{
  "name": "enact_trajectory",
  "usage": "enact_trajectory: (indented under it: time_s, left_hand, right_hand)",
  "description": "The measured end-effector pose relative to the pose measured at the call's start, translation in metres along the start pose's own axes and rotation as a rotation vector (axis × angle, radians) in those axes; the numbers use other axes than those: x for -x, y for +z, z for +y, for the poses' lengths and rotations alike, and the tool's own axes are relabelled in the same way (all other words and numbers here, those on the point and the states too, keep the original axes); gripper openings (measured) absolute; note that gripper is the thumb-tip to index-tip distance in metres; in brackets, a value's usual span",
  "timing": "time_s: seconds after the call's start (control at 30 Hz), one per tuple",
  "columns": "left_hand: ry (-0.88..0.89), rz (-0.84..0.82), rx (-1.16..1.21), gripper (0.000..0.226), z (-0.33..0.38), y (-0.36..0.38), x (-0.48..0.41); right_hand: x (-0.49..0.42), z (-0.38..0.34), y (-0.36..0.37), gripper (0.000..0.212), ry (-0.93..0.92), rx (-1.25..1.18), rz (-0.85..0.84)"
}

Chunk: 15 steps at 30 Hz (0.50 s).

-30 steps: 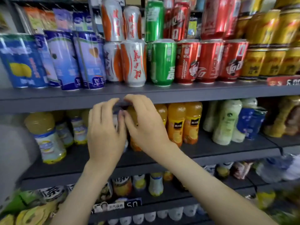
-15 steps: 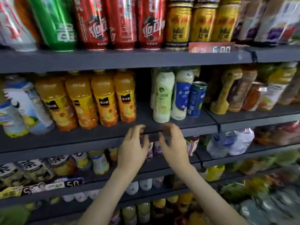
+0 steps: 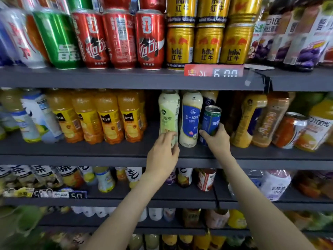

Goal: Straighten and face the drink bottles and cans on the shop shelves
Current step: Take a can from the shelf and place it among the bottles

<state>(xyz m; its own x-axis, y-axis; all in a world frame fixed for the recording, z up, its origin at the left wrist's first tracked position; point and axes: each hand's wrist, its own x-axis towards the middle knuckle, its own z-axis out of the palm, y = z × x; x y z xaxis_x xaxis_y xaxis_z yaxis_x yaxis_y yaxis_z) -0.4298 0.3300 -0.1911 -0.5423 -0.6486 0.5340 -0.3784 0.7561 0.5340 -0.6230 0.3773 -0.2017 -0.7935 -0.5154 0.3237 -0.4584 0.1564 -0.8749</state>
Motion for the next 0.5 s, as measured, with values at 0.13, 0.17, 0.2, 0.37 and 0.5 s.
enact_trajectory:
  time_s: [0.13, 0.17, 0.2, 0.37, 0.5]
  left_hand:
    - [-0.059, 0.014, 0.128, 0.024, 0.001, -0.010, -0.003]
    - [-0.118, -0.011, 0.213, 0.019, 0.003, -0.014, -0.005]
    - [-0.202, -0.064, 0.331, 0.013, 0.006, -0.020, -0.007]
    - [-0.559, -0.647, 0.919, 0.038, 0.022, -0.061, -0.027]
    - [-0.456, -0.856, 0.958, 0.041, 0.011, -0.105, -0.029]
  right_hand:
    - [0.011, 0.003, -0.009, 0.055, -0.146, 0.072, 0.041]
    - [0.020, 0.003, -0.013, 0.058, -0.207, 0.083, 0.050]
    - [0.030, 0.000, -0.019, 0.062, -0.274, 0.090, 0.056]
    - [0.070, -0.047, -0.040, 0.054, -0.822, 0.131, -0.097]
    - [0.083, -0.088, -0.017, 0.049, -1.139, 0.301, -0.223]
